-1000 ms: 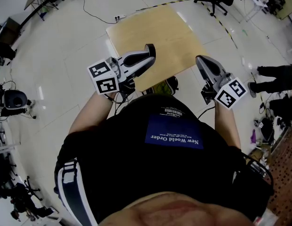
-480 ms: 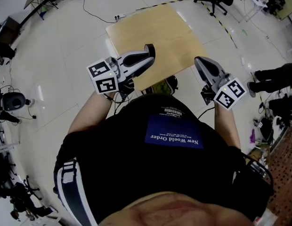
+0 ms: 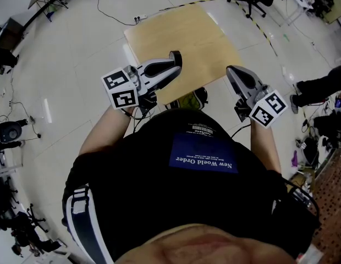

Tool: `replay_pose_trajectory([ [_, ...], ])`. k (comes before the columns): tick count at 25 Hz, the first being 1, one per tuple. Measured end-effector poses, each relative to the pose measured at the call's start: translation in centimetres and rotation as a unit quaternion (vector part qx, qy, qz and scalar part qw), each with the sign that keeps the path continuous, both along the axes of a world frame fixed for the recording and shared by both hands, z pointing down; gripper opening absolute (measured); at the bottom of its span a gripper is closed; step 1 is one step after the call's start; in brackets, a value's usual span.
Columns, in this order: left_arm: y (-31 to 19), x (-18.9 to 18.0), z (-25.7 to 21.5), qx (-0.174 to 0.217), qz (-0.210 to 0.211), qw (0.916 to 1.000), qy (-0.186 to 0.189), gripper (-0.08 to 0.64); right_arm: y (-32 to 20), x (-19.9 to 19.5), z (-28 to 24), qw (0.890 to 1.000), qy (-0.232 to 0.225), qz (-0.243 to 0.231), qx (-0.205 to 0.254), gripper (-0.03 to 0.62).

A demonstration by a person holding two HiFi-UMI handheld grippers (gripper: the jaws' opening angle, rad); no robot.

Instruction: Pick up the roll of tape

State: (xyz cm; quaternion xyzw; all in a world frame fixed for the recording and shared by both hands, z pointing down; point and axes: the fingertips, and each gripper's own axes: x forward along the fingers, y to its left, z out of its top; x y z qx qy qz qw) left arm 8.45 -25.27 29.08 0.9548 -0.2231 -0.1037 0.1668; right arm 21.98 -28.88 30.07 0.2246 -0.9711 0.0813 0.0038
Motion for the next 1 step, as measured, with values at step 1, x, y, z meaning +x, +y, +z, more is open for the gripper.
replay_pose_trajectory([
  [1,0.05,-0.07,0.07,0.000,0.000,1.0000,0.000,0.054,0.06,-0.08,0.08,1.000,0.000,-0.001,0.000,-0.015],
])
